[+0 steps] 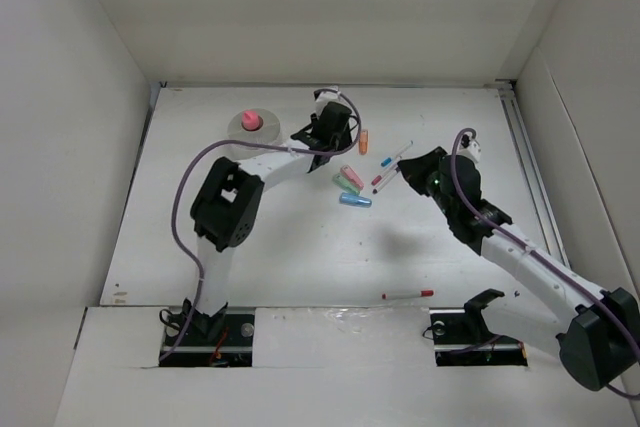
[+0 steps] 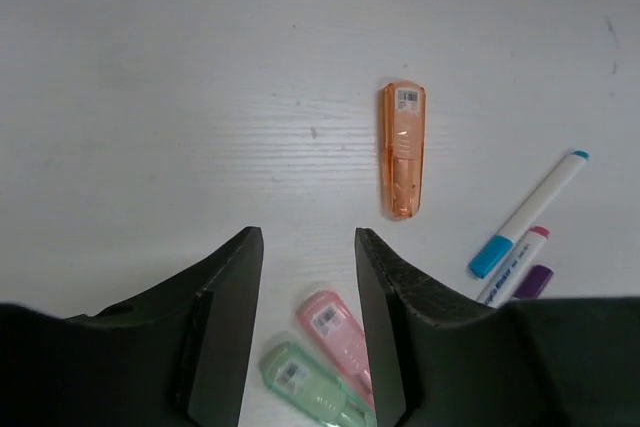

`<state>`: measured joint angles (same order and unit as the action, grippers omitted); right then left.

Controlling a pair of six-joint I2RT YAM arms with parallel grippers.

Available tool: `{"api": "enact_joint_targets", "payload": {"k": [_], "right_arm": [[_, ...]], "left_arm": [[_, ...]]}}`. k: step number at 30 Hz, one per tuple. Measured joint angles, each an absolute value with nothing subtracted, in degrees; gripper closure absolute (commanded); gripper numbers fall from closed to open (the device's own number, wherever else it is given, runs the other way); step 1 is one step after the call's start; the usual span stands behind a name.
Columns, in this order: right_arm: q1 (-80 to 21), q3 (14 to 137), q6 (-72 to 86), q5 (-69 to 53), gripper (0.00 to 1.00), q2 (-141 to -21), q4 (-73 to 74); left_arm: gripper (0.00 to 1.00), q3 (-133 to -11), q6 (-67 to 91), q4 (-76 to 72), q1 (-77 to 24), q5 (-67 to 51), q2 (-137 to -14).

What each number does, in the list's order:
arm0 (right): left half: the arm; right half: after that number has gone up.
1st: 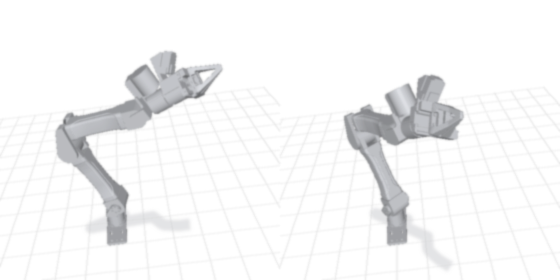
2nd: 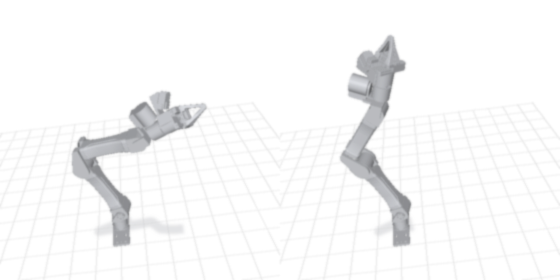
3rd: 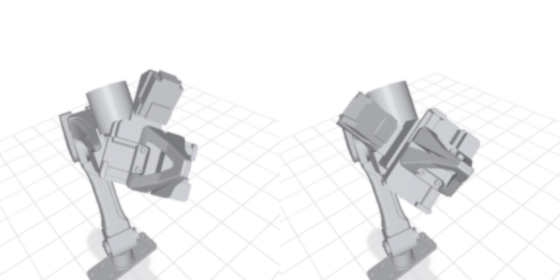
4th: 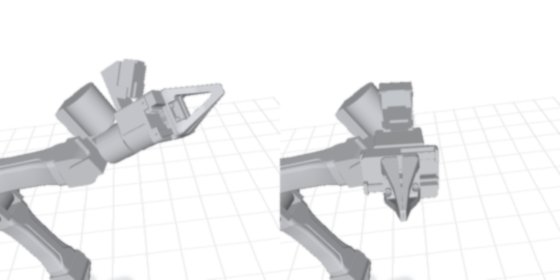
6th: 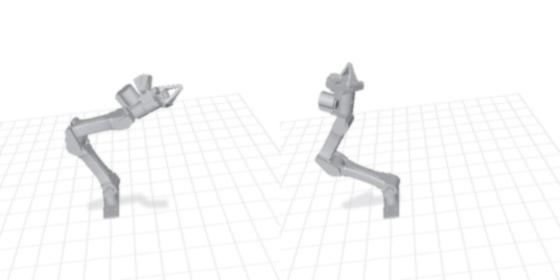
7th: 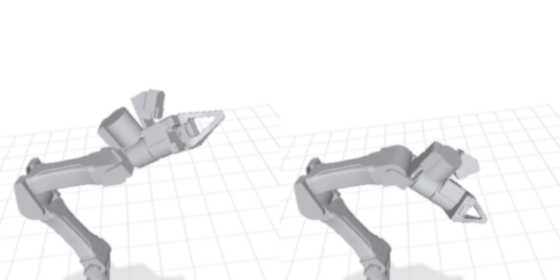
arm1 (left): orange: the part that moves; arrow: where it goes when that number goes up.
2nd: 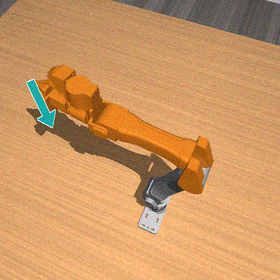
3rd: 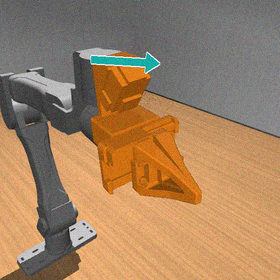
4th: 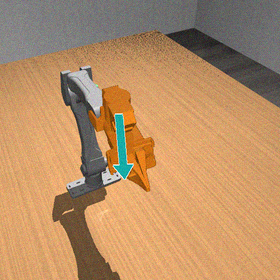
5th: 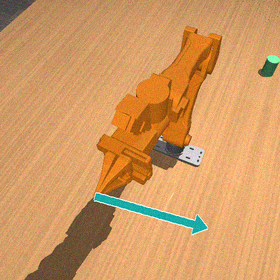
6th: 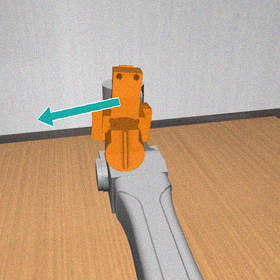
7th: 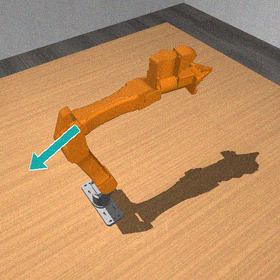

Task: Sort the stationery into containers
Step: Pick up the stationery from the center of the board.

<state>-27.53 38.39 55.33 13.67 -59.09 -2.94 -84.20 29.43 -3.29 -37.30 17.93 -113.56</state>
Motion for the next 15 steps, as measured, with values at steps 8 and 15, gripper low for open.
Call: {"api": "enact_joint_targets", "payload": {"k": [8, 15], "right_arm": [[-26.11, 38.02, 56.10, 14.24, 0.50, -58.67, -2.98], [-25.41, 37.41, 56.23, 13.61, 0.49, -58.46, -2.55]], "left_arm": [[0.55, -110.17, 26.35, 4.27, -37.91, 16.10, -132.90], [0.52, -122.15, 24.14, 8.10, -38.15, 14.98, -142.69]]}}
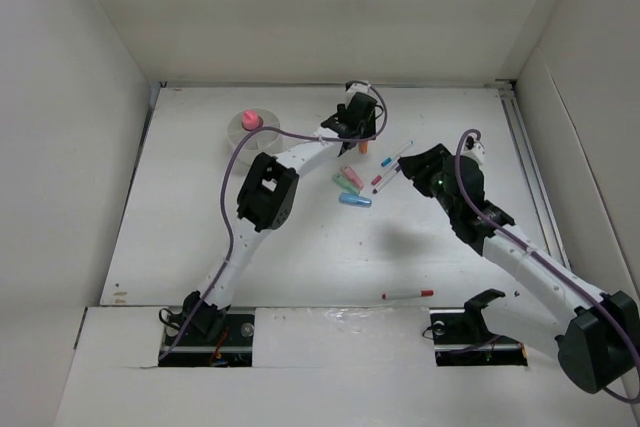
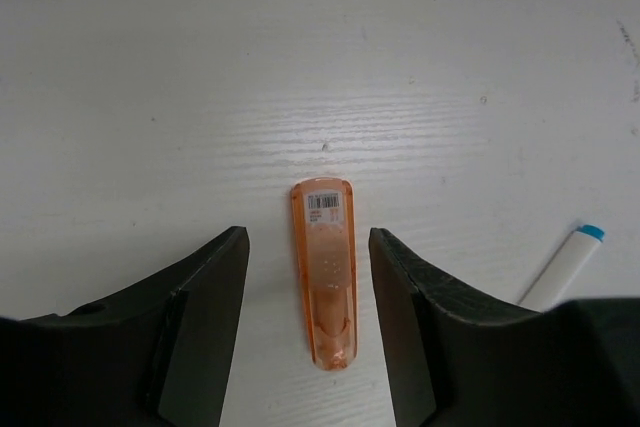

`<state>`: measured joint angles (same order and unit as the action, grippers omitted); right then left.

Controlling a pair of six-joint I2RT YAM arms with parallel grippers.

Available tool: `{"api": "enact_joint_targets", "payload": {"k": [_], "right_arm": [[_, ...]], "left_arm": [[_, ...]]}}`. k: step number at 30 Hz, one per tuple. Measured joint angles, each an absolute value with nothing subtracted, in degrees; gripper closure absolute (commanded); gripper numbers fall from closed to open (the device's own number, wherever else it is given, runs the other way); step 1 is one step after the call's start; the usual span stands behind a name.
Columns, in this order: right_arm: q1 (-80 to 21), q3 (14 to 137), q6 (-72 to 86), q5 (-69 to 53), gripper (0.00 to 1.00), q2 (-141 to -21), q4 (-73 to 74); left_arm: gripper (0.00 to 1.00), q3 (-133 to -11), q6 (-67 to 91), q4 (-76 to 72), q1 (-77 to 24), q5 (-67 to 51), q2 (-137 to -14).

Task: Sort the stationery into containers
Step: Pick up the stationery from the center of the board.

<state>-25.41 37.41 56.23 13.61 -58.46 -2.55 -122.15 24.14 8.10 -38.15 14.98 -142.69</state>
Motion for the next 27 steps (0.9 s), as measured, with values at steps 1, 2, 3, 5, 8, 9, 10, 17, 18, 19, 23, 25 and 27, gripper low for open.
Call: {"api": "enact_joint_targets", "payload": {"k": [1, 2, 3, 5, 8, 9, 10, 17, 18, 19, 23, 25, 27], "right_arm": [[-25.41, 37.41, 56.25, 13.19, 0.49, -58.46, -2.55], [-25.41, 37.41, 56.34, 12.93, 0.49, -58.46, -2.55], [-25.41, 37.41, 56.34, 12.58, 0.49, -58.46, -2.55], [-25.41, 37.41, 56.31, 11.90, 0.48, -58.43, -2.57], [-25.41, 37.41, 56.31, 11.03, 0.48, -58.19, -2.57], [-25.41, 37.41, 56.31, 10.74, 0.48, -58.06, -2.57], [-25.41, 37.41, 56.31, 10.48, 0.48, -57.78, -2.57], [-25.41, 36.64, 56.31, 10.28, 0.48, -53.43, -2.63], [-25.41, 36.51, 56.31, 10.31, 0.48, -52.62, -2.57], [-25.41, 36.36, 56.31, 10.33, 0.48, -51.92, -2.61], [-25.41, 36.16, 56.31, 10.07, 0.47, -49.95, -2.61], [-25.41, 36.14, 56.31, 9.96, 0.47, -49.76, -2.61], [-25.41, 36.14, 56.27, 9.78, 0.47, -49.87, -2.61]], "left_arm": [[0.50, -123.92, 23.81, 8.86, -38.15, 14.94, -144.09], [0.50, -125.60, 23.46, 9.28, -38.15, 14.87, -145.60], [0.50, -127.02, 23.22, 9.80, -38.15, 14.76, -146.82], [0.49, -129.75, 22.74, 11.20, -38.15, 14.68, -149.01], [0.49, -132.33, 22.06, 11.99, -38.15, 14.55, -150.61], [0.49, -132.73, 21.87, 12.32, -38.15, 14.52, -150.63], [0.49, -133.03, 21.67, 12.51, -38.15, 14.55, -150.63], [0.60, -133.99, 20.69, 15.25, -38.15, 14.90, -150.65], [0.60, -133.93, 20.58, 15.68, -38.15, 14.96, -150.69], [0.61, -133.86, 20.40, 16.12, -38.15, 15.00, -150.69], [0.64, -133.45, 19.99, 16.25, -38.15, 15.22, -150.71], [0.71, -133.36, 19.97, 16.10, -38.15, 15.20, -150.71], [0.78, -133.36, 20.01, 16.10, -38.15, 15.03, -150.71]]}}
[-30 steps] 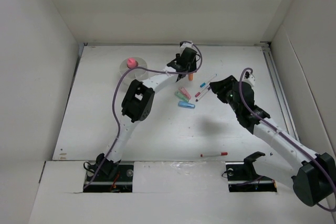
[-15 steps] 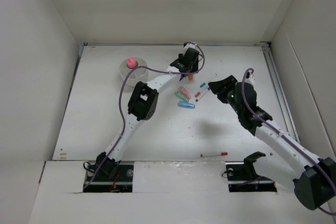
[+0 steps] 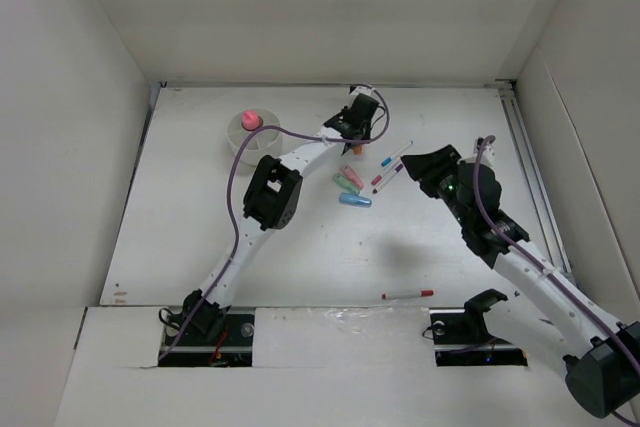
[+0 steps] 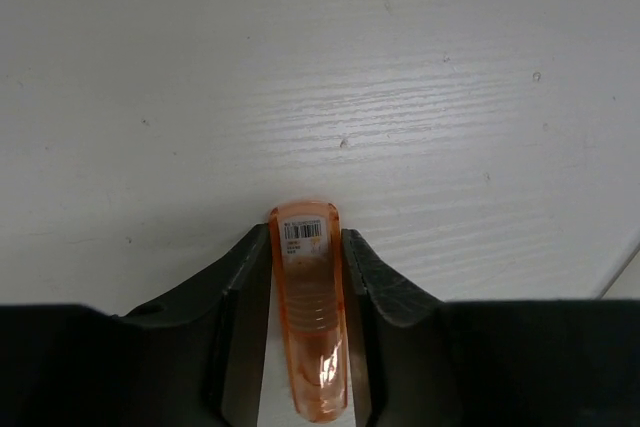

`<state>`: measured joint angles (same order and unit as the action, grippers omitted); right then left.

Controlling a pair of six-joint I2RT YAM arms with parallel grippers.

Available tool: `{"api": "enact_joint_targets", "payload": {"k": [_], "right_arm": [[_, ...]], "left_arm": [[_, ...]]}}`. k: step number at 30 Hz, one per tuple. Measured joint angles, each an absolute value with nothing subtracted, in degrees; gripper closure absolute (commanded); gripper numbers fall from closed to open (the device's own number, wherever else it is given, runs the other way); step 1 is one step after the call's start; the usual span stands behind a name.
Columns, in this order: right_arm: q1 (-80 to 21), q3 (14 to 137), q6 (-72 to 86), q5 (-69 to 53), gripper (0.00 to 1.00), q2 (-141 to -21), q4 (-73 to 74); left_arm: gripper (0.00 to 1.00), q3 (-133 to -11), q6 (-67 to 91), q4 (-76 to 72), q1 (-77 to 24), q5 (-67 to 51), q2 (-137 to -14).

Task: Sort the stationery into containers
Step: Pick up the stationery from the center of the board, then place the stationery in the storage box.

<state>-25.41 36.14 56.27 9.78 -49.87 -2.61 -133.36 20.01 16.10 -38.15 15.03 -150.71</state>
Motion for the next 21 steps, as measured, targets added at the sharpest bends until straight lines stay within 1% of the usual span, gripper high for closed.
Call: {"api": "enact_joint_targets", "payload": {"k": [2, 5, 10, 14, 18, 21], "right_arm": [[-25.41, 36.05, 56.16, 9.32, 0.47, -49.95, -2.61], [-25.41, 35.81, 56.12, 8.97, 0.47, -49.95, -2.59], [-25.41, 35.79, 56.10, 8.21, 0.45, -50.13, -2.59], [-25.41, 35.79, 56.10, 7.90, 0.45, -50.74, -2.59], [-25.41, 35.79, 56.10, 7.62, 0.45, -50.83, -2.59], [-25.41, 35.79, 56.12, 7.38, 0.45, -51.13, -2.59]], "left_arm": [[0.87, -132.64, 20.16, 15.40, -38.15, 15.00, -150.56], [0.95, -128.77, 20.38, 13.10, -38.15, 15.00, -148.44], [0.95, -117.69, 20.88, 12.05, -38.15, 14.66, -140.66], [0.95, -115.48, 20.86, 12.01, -38.15, 15.51, -134.28], [0.95, -111.39, 20.78, 9.15, -37.47, 17.74, -123.72], [0.95, -104.25, 20.64, 5.17, -35.16, 20.08, -114.32]]}}
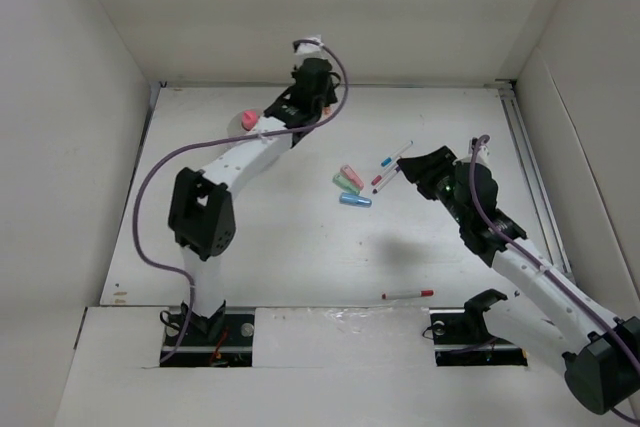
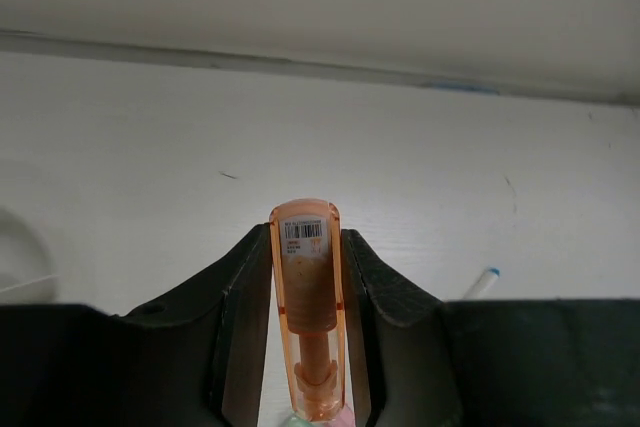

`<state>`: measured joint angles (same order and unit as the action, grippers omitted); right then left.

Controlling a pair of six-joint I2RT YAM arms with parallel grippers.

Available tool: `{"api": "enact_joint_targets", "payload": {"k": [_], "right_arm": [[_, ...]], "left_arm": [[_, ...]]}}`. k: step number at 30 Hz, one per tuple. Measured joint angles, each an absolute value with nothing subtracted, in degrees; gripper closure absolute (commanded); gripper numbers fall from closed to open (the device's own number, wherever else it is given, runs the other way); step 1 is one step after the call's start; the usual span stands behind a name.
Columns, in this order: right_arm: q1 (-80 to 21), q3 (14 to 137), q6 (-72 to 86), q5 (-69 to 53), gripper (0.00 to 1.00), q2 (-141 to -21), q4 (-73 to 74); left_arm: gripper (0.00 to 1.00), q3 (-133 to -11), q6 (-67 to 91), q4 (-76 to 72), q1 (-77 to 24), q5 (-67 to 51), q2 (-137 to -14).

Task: Sort the stationery into containers
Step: Place the stationery in the storage box.

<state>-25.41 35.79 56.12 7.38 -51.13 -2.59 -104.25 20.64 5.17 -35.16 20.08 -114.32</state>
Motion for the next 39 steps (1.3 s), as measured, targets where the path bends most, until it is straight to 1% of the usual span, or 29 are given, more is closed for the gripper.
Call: {"api": "enact_joint_targets", "payload": {"k": [4, 6, 9, 16, 26, 39], "right_arm": [[-25.41, 35.79, 56.10, 7.20, 0.45, -51.22, -2.59], [-25.41, 35.79, 56.10, 7.14, 0.45, -51.24, -2.59], [-25.41, 35.79, 56.10, 7.01, 0.45, -51.29, -2.59], [-25.43, 35.79, 55.88, 7.03, 0.45, -52.75, -2.57], [-25.47, 35.79, 55.68, 7.07, 0.45, -53.67, -2.59], [-25.58, 35.79, 55.68, 7.25, 0.45, -53.65, -2.59]], "left_arm": [[0.95, -92.62, 20.62, -1.37, -29.32, 24.53, -104.64], [0.95, -88.58, 20.58, -3.95, -26.46, 27.90, -103.31], [0.95, -85.34, 19.70, -5.28, -25.17, 31.66, -104.47], [0.95, -85.01, 17.26, -6.37, -27.07, 37.47, -110.24], [0.93, -81.95, 13.28, -11.92, -26.09, 44.21, -110.43], [0.92, -77.36, 6.37, -21.10, -26.04, 47.40, -110.74]]}}
